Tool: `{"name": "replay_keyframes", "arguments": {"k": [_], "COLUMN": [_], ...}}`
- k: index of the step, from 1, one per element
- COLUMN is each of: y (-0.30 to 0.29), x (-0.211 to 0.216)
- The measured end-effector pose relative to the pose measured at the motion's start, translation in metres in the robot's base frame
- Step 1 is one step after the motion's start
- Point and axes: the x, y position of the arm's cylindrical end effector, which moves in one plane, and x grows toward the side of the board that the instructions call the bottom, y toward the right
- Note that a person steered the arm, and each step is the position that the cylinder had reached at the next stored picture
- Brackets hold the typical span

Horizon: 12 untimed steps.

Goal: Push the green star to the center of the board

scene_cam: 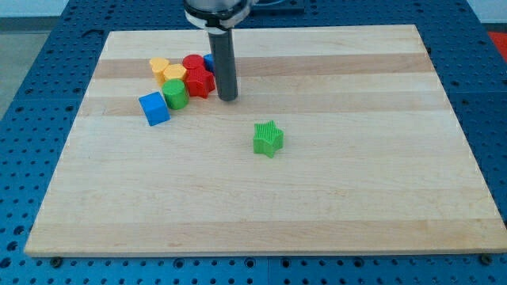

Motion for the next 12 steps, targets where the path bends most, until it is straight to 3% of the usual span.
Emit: {"name": "replay_keyframes", "arguments": {"k": [3,6,7,10,11,12], "y": [0.074,0.100,0.070,0.016,0.016,0.005], "x": [0.090,0.183,0.205,0.098,0.086,0.102]}}
